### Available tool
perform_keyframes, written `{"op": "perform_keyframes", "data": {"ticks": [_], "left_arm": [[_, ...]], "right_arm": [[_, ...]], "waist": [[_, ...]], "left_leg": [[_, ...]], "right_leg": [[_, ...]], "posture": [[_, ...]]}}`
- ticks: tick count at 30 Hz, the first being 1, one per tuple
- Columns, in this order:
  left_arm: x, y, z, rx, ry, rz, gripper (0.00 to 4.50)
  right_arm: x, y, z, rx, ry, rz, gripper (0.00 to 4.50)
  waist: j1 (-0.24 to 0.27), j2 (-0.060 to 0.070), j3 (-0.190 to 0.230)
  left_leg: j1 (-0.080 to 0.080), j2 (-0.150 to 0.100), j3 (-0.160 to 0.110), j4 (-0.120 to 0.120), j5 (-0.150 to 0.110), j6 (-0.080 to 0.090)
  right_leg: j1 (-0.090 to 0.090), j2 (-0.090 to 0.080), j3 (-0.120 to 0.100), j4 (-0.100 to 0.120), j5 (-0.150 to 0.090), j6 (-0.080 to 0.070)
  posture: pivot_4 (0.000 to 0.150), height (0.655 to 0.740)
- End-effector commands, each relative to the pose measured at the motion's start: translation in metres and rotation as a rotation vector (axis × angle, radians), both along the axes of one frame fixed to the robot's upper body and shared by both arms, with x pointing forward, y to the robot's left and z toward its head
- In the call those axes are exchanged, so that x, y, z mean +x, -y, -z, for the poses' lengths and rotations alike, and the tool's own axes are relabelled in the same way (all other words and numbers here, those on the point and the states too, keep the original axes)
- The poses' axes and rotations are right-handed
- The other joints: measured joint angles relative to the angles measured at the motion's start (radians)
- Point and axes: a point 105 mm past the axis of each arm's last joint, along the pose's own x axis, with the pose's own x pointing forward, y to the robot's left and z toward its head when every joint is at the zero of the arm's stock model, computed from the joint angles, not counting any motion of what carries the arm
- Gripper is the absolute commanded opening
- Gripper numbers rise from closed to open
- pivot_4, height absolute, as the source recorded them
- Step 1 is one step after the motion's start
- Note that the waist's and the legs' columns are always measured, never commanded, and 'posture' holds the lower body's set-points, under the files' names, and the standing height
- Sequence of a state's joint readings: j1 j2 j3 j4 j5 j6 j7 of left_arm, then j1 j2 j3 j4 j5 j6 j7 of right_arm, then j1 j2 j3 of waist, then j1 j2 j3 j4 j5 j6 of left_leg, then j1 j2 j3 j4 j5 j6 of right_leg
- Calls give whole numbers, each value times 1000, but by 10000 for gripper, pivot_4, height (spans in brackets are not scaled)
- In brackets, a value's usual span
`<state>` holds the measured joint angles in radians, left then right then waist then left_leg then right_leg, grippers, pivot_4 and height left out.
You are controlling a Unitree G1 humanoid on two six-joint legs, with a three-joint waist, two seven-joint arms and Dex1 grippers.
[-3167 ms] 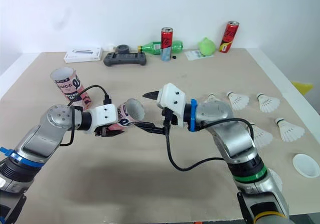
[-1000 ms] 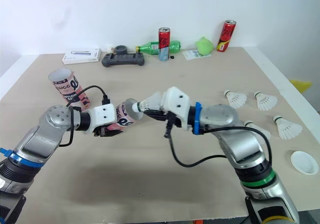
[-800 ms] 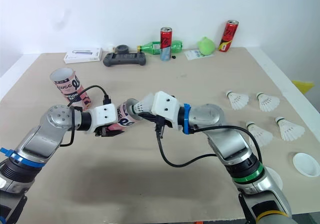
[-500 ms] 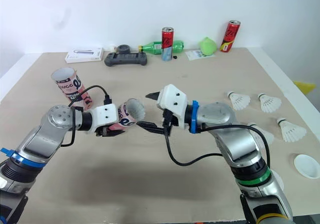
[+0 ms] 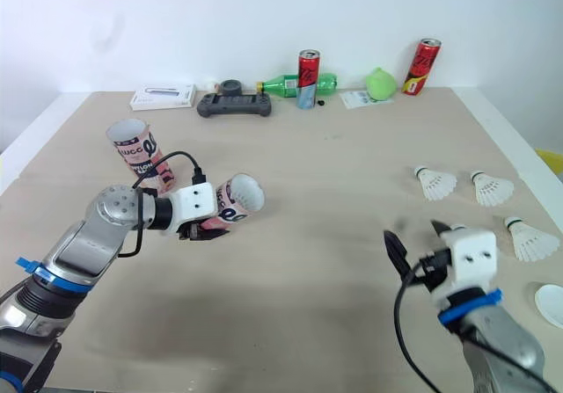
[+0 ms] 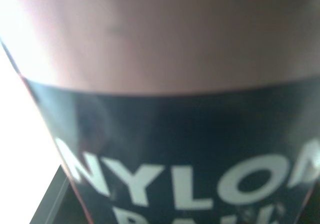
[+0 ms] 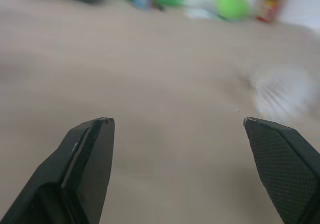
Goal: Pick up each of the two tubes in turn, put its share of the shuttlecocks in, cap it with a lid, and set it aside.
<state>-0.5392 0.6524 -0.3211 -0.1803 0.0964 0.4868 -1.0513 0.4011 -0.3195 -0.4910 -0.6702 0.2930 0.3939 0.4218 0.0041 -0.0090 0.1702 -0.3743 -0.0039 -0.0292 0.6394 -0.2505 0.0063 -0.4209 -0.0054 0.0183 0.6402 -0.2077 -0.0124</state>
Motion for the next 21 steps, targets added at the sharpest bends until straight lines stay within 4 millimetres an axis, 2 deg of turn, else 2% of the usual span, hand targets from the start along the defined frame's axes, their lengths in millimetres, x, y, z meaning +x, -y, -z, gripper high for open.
{"op": "perform_keyframes", "data": {"ticks": [1,7,11,16,21], "left_arm": [[-12,12,26,19,-99,53,28058],[-11,16,26,19,-98,67,28058],[-10,17,27,15,-99,69,28058],[-11,18,27,9,-99,66,28058],[-10,17,27,7,-94,59,28058]], "right_arm": [[-10,11,-6,-20,61,82,44272],[-17,28,8,-22,21,192,44272],[-14,43,17,-31,-8,270,44272],[-5,52,22,-42,-22,304,44272],[13,60,26,-59,-34,328,44272]], "waist": [[-1,0,0],[0,3,-2],[2,2,-2],[2,2,-2],[2,2,-1]], "left_leg": [[1,-1,0,0,0,0],[0,-3,-1,0,0,0],[0,-6,-2,0,0,0],[0,-9,-3,0,0,1],[0,-11,-4,0,0,1]], "right_leg": [[0,-2,0,0,0,0],[5,-3,0,-8,0,1],[7,-6,0,-10,0,1],[9,-11,-1,-10,-1,4],[11,-13,-2,-10,-3,7]], "posture": [[1500,7377],[1500,7377],[1500,7377],[1500,7377],[1500,7377]]}}
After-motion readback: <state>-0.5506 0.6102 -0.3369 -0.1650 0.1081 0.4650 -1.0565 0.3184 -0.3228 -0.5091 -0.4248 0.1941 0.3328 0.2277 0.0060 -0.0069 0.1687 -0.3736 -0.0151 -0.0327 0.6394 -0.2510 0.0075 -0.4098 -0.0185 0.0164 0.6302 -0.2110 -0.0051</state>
